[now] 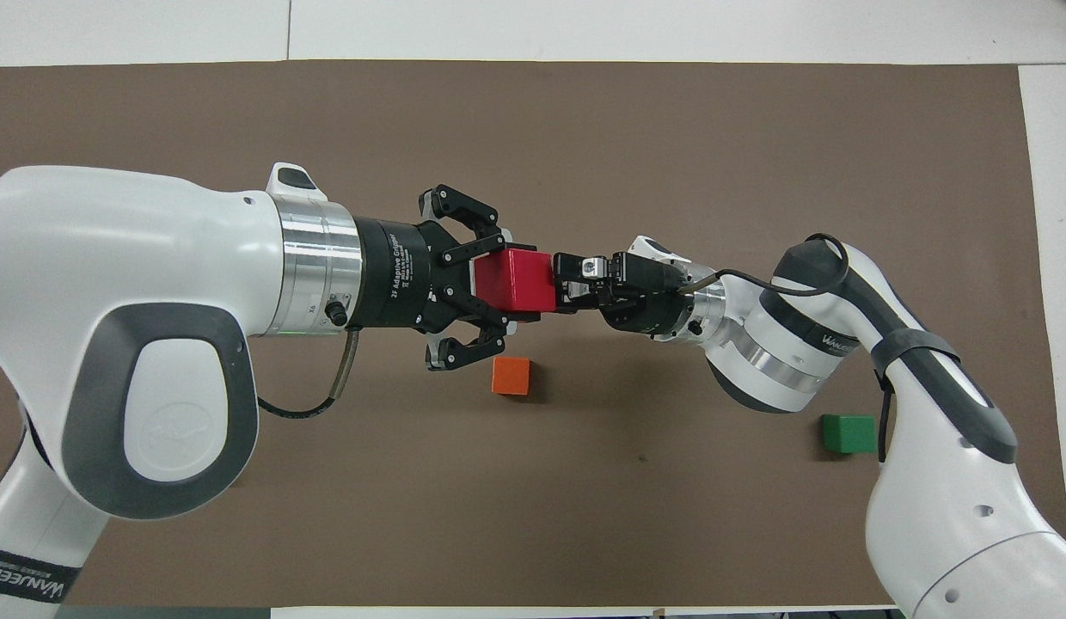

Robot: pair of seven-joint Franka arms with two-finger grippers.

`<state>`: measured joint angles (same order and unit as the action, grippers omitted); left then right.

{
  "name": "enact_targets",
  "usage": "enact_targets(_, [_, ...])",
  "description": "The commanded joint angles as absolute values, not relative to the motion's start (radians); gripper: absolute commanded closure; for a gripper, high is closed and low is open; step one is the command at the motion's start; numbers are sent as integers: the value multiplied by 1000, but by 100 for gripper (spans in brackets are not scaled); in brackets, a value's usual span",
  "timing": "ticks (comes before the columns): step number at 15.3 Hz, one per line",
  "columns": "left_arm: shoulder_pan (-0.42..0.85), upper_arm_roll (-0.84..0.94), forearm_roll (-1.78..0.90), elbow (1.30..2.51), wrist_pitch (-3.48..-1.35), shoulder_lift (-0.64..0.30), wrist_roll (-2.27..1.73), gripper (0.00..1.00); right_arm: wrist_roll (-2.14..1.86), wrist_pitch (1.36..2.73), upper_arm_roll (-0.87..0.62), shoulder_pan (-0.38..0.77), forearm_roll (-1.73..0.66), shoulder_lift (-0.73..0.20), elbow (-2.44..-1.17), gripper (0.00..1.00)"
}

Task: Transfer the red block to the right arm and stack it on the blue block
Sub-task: 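Close the right gripper on the red cube held by the left gripper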

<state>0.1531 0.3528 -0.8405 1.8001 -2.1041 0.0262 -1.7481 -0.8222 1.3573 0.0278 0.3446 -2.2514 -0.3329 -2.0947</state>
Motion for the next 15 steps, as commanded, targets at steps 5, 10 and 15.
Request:
enact_targets(5, [167,341,-864,1897,-2181,74,-1809,100,-848,1381,25,350,-2270,-341,-2071,13])
enact_targets(10, [204,341,-864,1925,-2243,81,-1810,100,-871,1413,23,371,-2272,-342,-2069,100])
enact_targets(15, [210,341,-864,1934,-2261,86,-1806,100,-874,1427,23,402,-2328,-342,-2069,100])
